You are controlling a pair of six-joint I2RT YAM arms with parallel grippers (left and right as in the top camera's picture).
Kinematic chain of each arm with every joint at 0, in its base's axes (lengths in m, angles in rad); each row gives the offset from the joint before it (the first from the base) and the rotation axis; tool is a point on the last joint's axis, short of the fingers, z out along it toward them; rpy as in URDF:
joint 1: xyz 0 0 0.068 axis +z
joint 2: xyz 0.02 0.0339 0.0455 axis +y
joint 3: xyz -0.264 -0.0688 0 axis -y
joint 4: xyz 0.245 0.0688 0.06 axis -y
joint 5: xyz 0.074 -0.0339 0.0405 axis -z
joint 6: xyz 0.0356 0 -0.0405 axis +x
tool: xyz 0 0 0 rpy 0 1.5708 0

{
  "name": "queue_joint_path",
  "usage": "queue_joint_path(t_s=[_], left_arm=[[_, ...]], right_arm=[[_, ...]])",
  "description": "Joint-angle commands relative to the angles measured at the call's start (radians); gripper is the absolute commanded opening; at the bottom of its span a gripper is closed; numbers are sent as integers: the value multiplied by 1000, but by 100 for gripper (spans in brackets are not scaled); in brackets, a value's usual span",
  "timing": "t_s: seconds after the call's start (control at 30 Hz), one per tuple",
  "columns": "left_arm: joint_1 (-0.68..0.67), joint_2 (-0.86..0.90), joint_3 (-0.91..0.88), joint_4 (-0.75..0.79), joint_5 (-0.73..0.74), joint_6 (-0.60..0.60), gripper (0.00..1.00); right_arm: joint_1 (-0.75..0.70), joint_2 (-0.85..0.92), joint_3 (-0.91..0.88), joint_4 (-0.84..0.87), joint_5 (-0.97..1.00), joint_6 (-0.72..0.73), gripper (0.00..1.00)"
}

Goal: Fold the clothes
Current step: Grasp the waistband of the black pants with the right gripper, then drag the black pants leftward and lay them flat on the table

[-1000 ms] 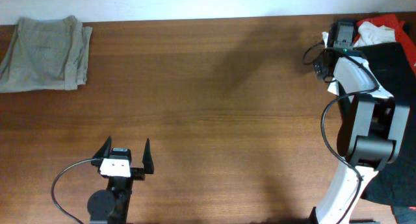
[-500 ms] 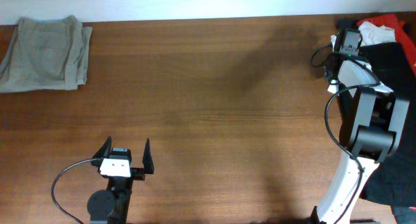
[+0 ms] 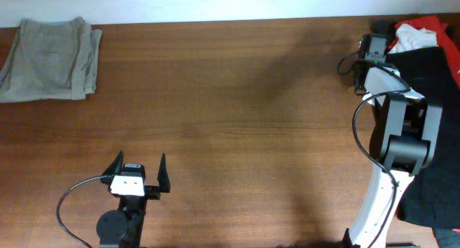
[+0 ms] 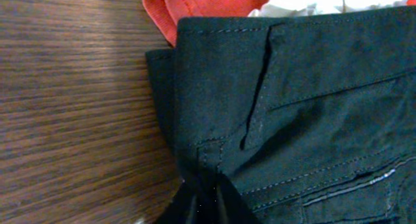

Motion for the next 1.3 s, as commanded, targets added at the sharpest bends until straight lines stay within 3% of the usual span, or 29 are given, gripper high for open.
queue_joint_path(t_s=[0.0, 0.07, 0.13, 0.2, 0.33, 0.6, 0.7, 0.87, 1.1, 1.2, 1.27], left_arm=[[5, -5, -3, -5, 0, 12, 99], [5, -5, -3, -5, 0, 12, 99], [5, -5, -3, -5, 0, 12, 99], [5, -5, -3, -5, 0, 12, 99], [5, -5, -3, -5, 0, 12, 99], [5, -5, -3, -5, 0, 12, 99], [5, -5, -3, -5, 0, 12, 99], [5, -5, -3, -5, 0, 12, 99], [5, -5, -3, -5, 0, 12, 99], [5, -5, -3, -5, 0, 12, 99], [5, -5, -3, -5, 0, 12, 99]], right_arm=[[15, 19, 13, 0, 2, 6, 5], [15, 17, 13, 0, 2, 6, 14], [15, 15, 14, 0, 25, 7, 4], [15, 15, 14, 0, 67, 7, 4], [14, -36, 18, 2, 109, 138, 4], [14, -120, 26, -4, 107, 138, 4], [18, -190, 26, -5, 151, 207, 4], [211, -296, 26, 49, 113, 203, 4], [541, -296, 26, 40, -337, 214, 4], [640, -291, 25, 36, -599, 415, 4], [683, -291, 25, 36, -664, 472, 4]])
